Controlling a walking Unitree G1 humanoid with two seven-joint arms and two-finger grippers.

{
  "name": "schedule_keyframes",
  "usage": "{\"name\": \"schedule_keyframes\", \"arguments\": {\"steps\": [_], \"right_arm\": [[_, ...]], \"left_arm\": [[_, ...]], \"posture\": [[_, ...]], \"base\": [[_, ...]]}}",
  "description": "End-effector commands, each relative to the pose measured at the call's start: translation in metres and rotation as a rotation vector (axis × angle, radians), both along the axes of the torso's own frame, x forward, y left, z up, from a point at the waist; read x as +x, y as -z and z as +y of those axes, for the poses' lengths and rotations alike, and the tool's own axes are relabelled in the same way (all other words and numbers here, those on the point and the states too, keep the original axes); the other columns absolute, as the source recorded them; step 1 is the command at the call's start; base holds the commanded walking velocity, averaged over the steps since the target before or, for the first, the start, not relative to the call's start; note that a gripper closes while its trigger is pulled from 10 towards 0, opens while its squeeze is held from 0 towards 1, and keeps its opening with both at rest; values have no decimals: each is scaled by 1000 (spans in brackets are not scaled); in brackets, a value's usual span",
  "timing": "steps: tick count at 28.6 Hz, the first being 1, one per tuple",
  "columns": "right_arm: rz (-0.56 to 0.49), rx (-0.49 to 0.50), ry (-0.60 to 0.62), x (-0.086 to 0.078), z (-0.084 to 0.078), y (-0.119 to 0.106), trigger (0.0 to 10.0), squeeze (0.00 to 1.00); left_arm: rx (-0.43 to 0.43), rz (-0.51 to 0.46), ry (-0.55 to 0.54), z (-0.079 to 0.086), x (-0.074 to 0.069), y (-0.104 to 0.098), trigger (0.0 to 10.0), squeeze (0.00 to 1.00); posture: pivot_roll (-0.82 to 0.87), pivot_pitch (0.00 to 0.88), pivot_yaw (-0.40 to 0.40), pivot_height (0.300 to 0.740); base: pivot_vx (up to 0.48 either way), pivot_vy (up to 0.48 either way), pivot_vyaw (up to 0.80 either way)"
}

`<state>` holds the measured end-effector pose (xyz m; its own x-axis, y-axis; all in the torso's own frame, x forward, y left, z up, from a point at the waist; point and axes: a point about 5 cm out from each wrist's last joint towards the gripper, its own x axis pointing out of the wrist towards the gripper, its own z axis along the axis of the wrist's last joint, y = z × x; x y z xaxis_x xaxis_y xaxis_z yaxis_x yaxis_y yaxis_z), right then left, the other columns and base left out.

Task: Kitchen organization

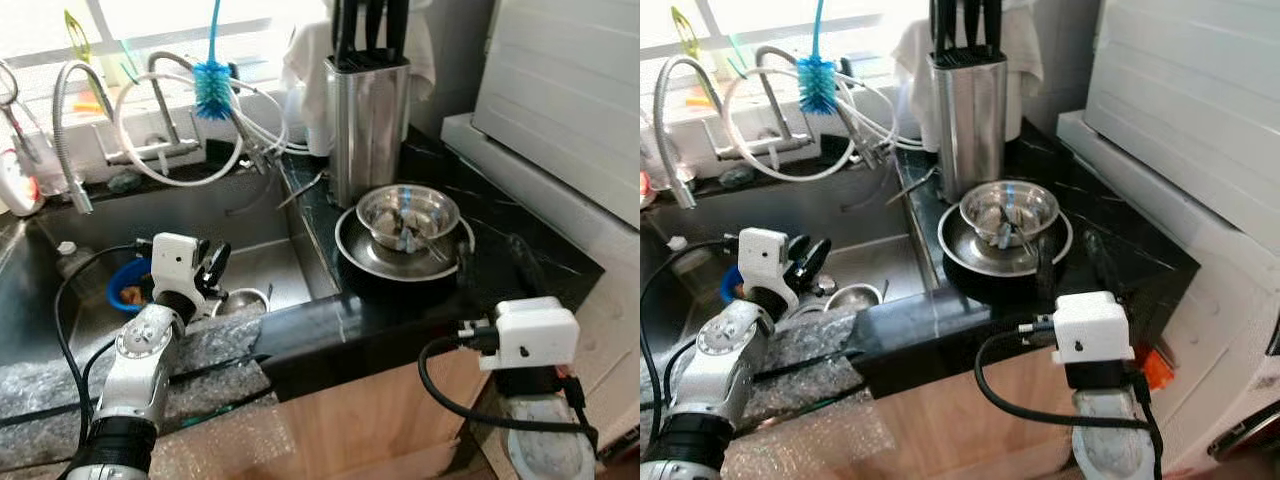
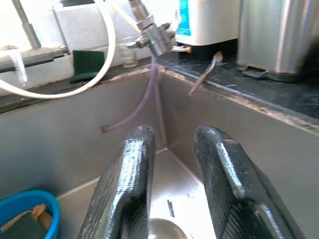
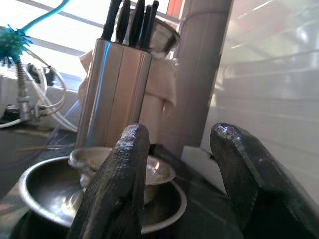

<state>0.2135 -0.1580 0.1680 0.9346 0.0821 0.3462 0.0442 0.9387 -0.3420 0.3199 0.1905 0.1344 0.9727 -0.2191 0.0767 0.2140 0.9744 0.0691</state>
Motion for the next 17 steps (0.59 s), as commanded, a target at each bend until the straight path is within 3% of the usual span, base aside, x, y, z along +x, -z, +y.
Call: {"name": "schedule_keyframes", "arguments": {"steps": [1, 10, 13, 17], "right_arm": [[4, 21, -47, 2, 6, 0, 10000, 0], [-1, 19, -66, 5, 8, 0, 10000, 0], [-5, 84, -49, 9, 7, -3, 10000, 0], [-2, 85, -50, 10, 8, -2, 10000, 0]], "left_arm": [[14, -12, -5, 1, 2, -3, 10000, 0], [16, -15, -7, 1, 3, -4, 10000, 0], [11, -25, -23, 1, 4, -7, 10000, 0], [1, -29, -24, -1, 5, -8, 10000, 0]], "posture": [[-165, 0, 106, 740], [-160, 0, 108, 740], [-160, 0, 108, 740], [-160, 0, 110, 740]], "base": [[0, 0, 0], [0, 0, 0], [0, 0, 0], [0, 0, 0]]}}
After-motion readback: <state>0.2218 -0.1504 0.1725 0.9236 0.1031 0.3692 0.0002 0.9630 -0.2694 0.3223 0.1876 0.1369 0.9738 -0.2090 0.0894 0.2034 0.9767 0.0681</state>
